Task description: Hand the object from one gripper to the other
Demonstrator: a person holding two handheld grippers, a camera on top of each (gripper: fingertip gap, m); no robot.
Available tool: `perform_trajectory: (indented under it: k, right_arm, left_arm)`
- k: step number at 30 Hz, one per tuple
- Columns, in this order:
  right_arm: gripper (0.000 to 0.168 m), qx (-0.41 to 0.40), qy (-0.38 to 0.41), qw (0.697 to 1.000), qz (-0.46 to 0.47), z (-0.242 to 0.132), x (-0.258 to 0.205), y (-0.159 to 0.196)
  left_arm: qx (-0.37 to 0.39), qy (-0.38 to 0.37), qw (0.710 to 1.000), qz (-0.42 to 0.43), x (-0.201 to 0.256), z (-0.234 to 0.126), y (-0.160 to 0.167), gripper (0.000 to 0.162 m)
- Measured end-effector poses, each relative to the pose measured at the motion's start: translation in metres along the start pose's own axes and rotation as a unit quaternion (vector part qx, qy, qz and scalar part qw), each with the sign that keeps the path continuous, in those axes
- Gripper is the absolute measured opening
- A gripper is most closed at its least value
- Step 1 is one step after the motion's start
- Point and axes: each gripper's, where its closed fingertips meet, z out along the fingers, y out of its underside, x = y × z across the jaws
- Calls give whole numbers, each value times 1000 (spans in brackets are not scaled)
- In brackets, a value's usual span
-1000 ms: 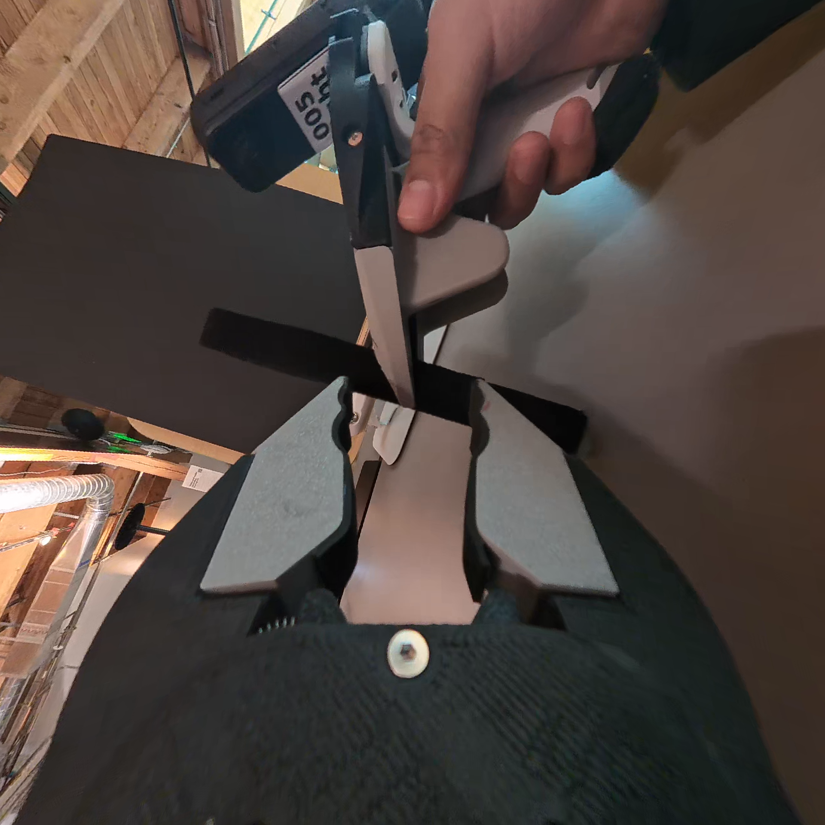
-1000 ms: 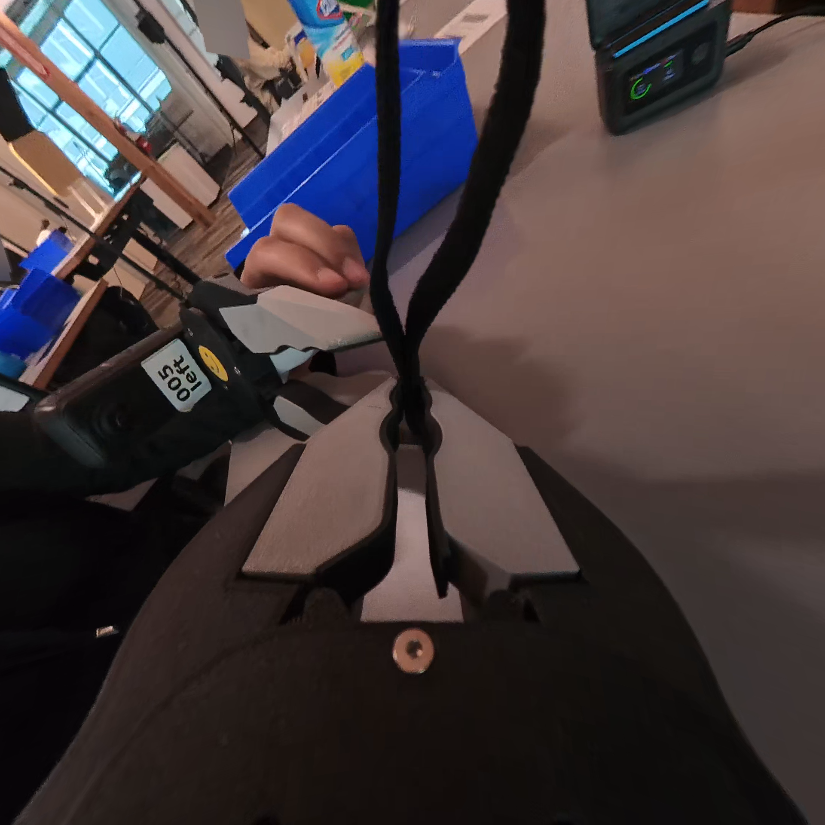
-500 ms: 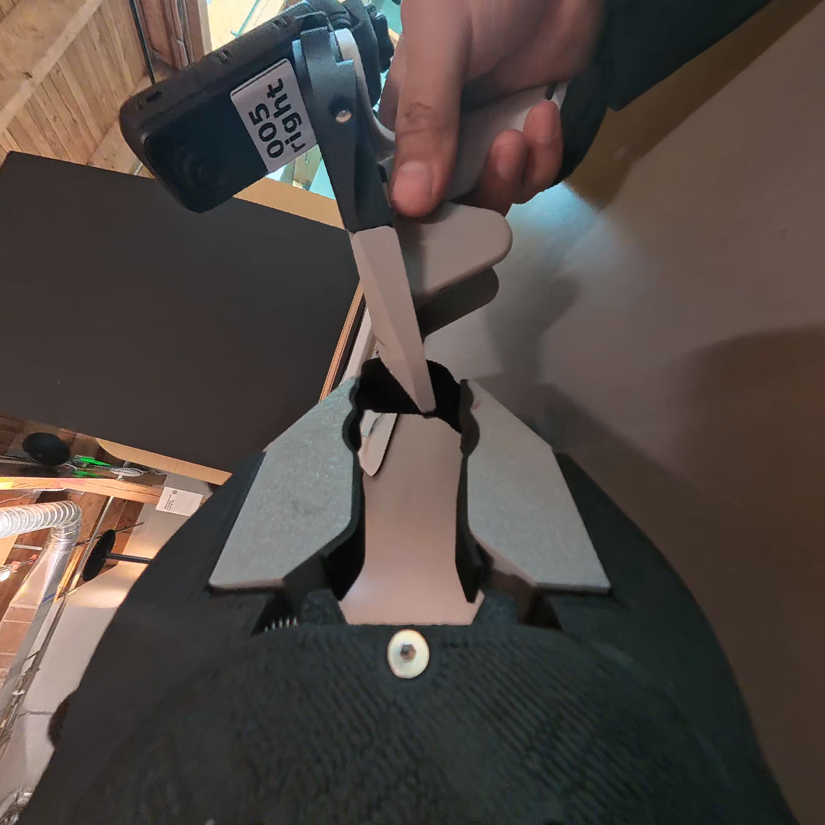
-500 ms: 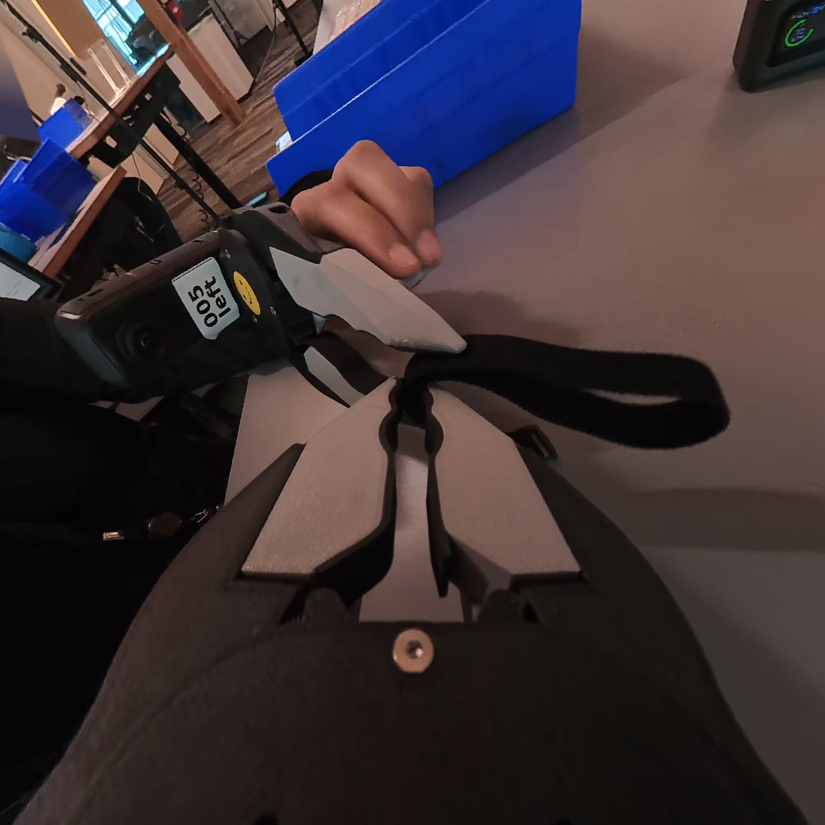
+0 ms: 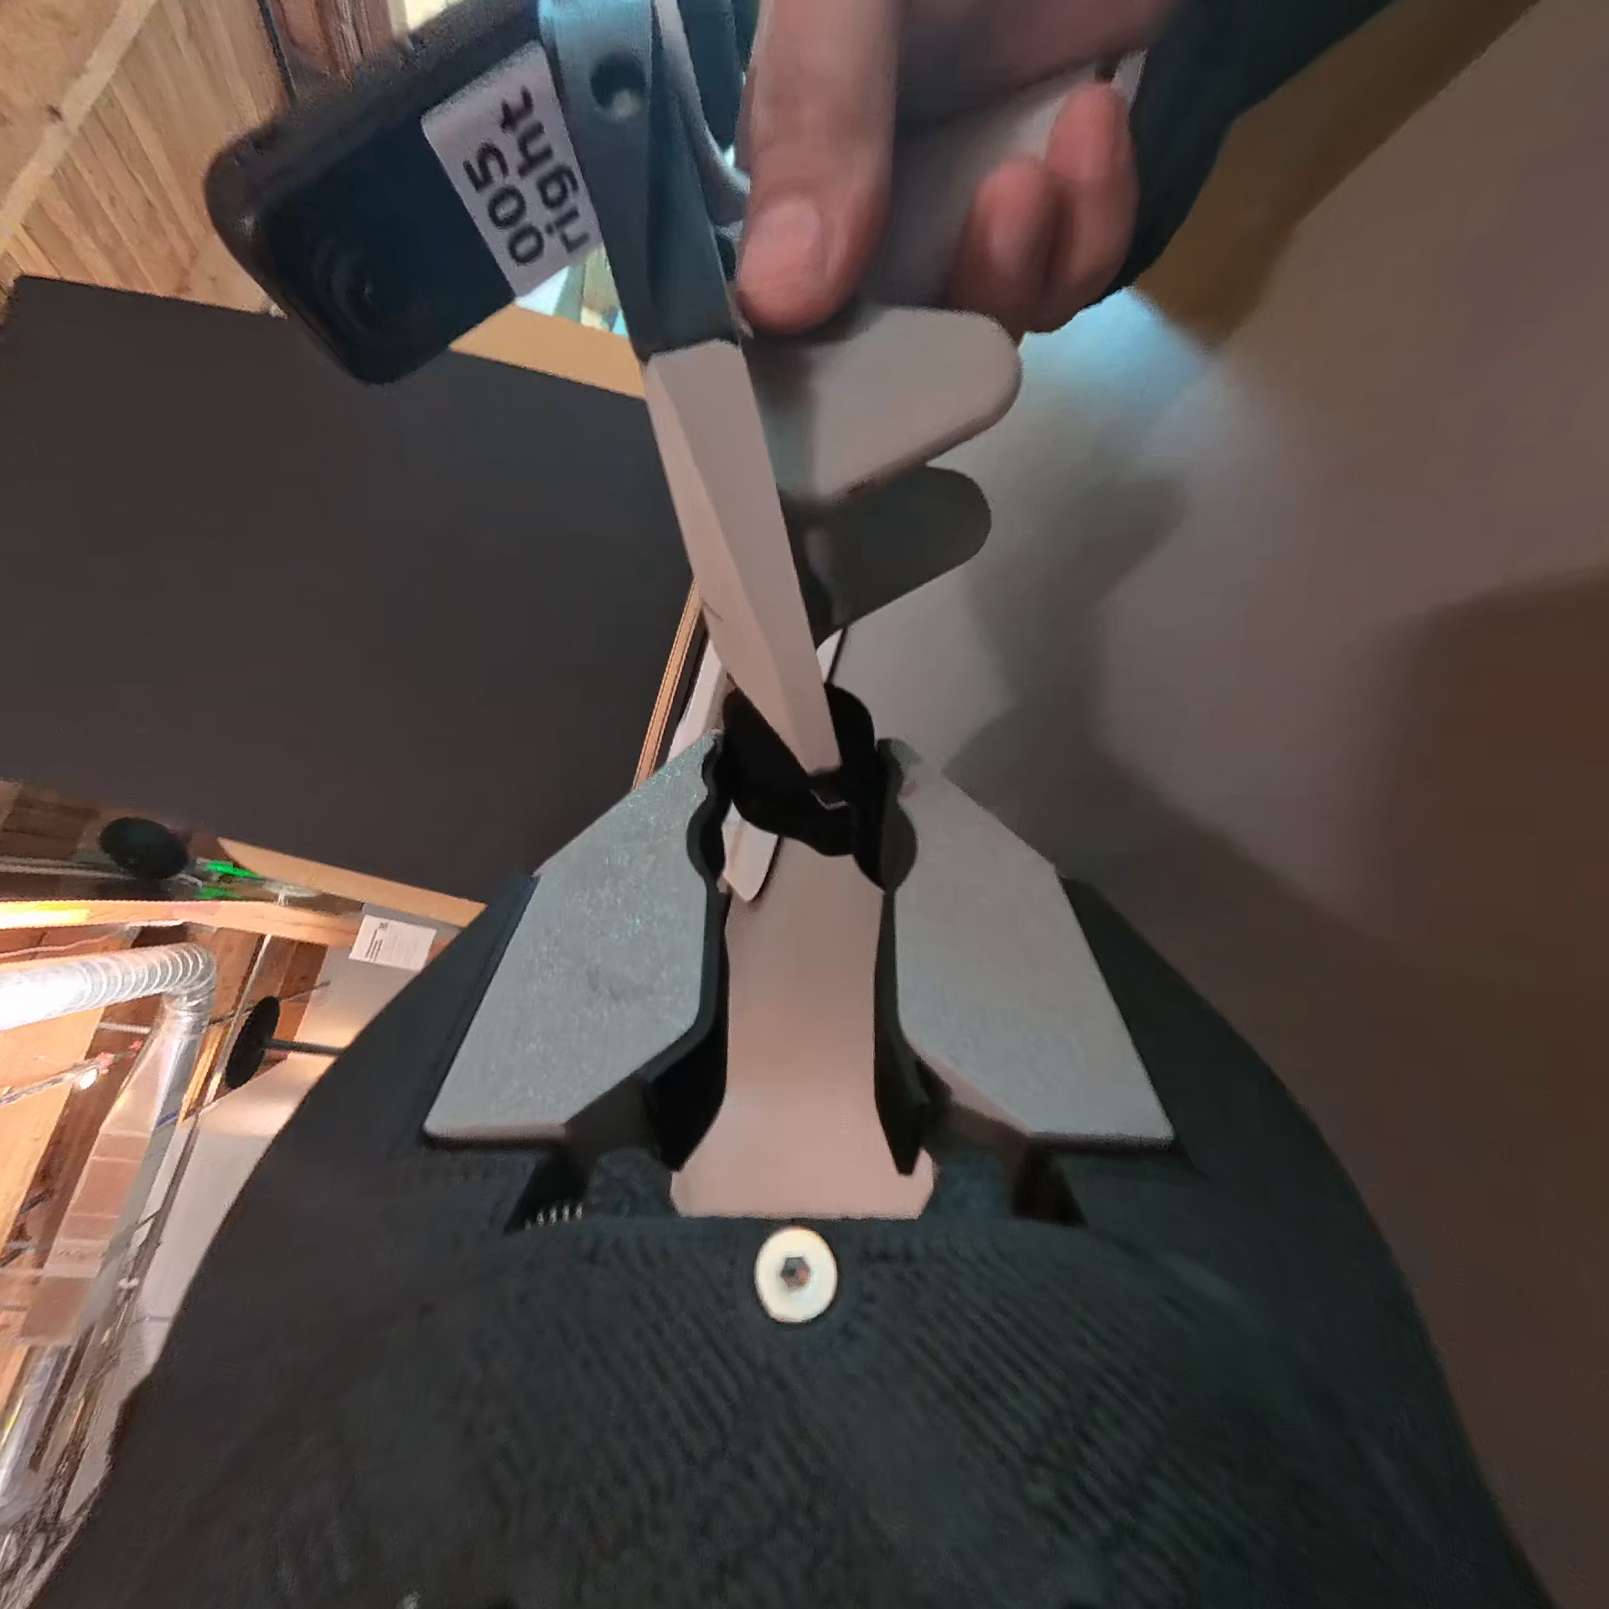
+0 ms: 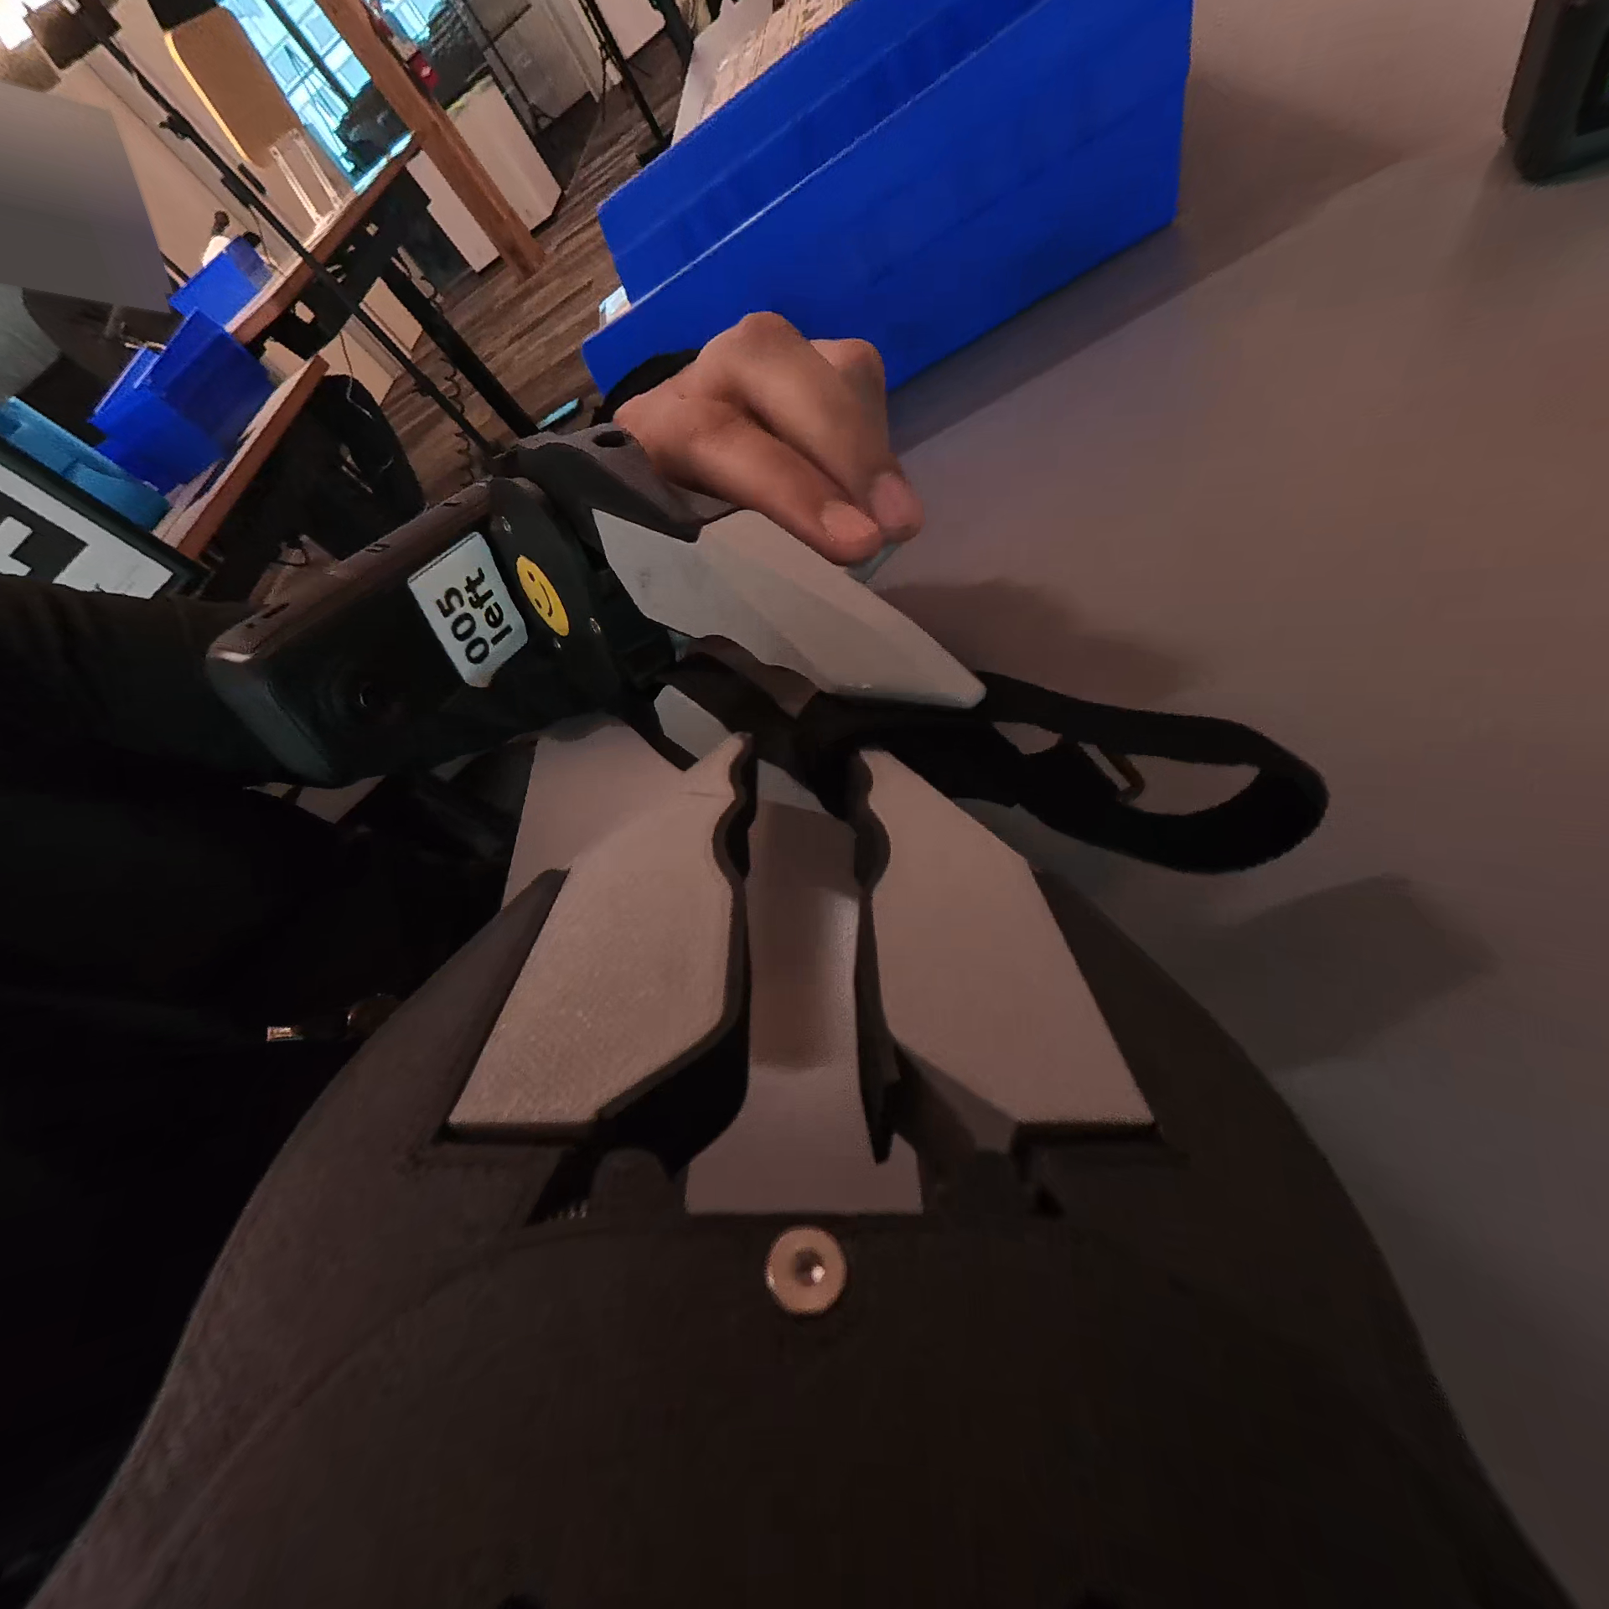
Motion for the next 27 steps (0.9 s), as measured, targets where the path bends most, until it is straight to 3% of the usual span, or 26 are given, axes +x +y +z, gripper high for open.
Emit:
perform_trajectory:
  k: [4,7,12,15,18,22,25,27]
  right_arm:
    - [25,-3,23,1000,-4,-3,6,0]
    - [25,15,53,998,-7,-16,15,-5]
    - [36,90,98,991,-21,-37,27,-29]
    - [44,122,103,986,-54,-43,19,-42]
    - [49,123,106,982,-97,-43,9,-46]
    - [64,113,142,972,-150,-34,9,-47]
    - [72,86,162,967,-179,-20,9,-42]
    - [55,55,181,964,-189,-12,16,-34]
  left_arm:
    - [-21,9,1000,-15,1,2,9,30]
    - [-50,-17,998,-15,-8,3,24,26]
    - [5,-7,987,-160,-24,-3,15,25]
    - [82,32,956,-280,-32,-12,-6,22]
    - [113,21,919,-378,-55,-18,-4,16]
    - [174,74,858,-477,-63,-28,-11,16]
    - [192,73,855,-477,-66,-31,-17,16]
    - [202,79,851,-478,-66,-34,-23,16]
